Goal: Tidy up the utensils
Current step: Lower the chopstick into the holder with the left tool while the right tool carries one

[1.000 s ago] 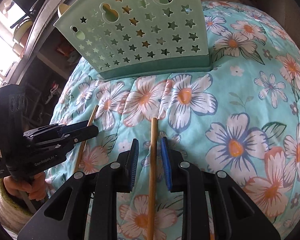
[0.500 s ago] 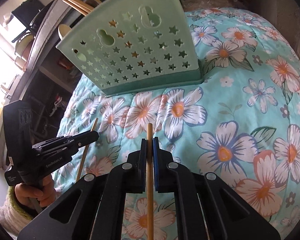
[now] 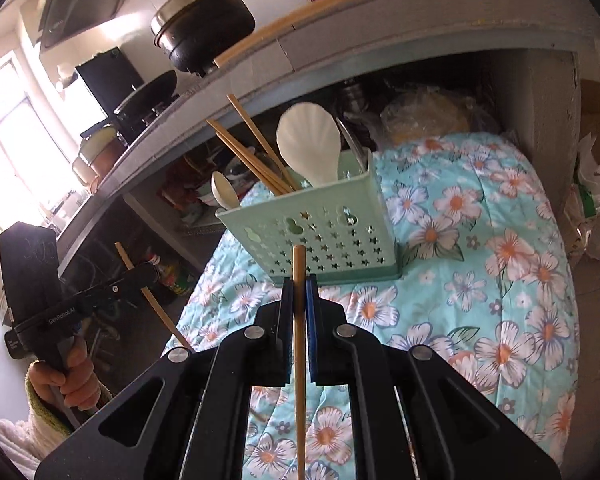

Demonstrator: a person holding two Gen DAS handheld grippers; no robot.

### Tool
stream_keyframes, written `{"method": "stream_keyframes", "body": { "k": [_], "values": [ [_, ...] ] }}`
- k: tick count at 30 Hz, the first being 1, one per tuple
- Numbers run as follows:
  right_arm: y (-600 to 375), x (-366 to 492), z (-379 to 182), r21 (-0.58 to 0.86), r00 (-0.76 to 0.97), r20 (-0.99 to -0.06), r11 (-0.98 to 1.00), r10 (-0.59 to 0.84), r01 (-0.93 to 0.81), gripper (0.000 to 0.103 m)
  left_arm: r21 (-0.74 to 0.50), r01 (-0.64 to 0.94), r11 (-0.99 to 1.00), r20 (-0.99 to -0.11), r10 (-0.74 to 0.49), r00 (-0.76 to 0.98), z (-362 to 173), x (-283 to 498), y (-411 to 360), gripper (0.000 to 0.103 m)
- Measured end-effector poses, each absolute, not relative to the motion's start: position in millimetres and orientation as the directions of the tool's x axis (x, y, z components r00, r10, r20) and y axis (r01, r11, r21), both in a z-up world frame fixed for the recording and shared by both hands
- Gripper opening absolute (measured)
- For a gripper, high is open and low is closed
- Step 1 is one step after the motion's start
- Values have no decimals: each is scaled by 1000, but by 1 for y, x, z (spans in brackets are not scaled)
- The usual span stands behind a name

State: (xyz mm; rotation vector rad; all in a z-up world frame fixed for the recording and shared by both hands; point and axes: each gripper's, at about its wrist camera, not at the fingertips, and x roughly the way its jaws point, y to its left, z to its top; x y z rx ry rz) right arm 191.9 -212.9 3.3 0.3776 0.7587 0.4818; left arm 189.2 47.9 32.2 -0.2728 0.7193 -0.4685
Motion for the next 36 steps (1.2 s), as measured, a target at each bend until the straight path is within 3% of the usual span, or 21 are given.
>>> {"method": "stream_keyframes", "body": {
  "k": [15,20,31,36],
  "values": [
    [-244,171,59,482,733,-426,819,531,-312,6,-363,383,849,-242,-483,841,166,206,60,5],
    [-246,172,57,489,729,-425,814,536,-314,6,-360,349,865,-240,-447,862,168,238,55,5],
    [-245,177,51,490,716,-442,814,541,-312,6,-357,302,884,-313,-418,853,114,282,39,5],
    [-246,177,51,490,715,-443,814,540,-311,6,-417,311,854,-265,-442,857,121,286,50,5]
  ]
}}
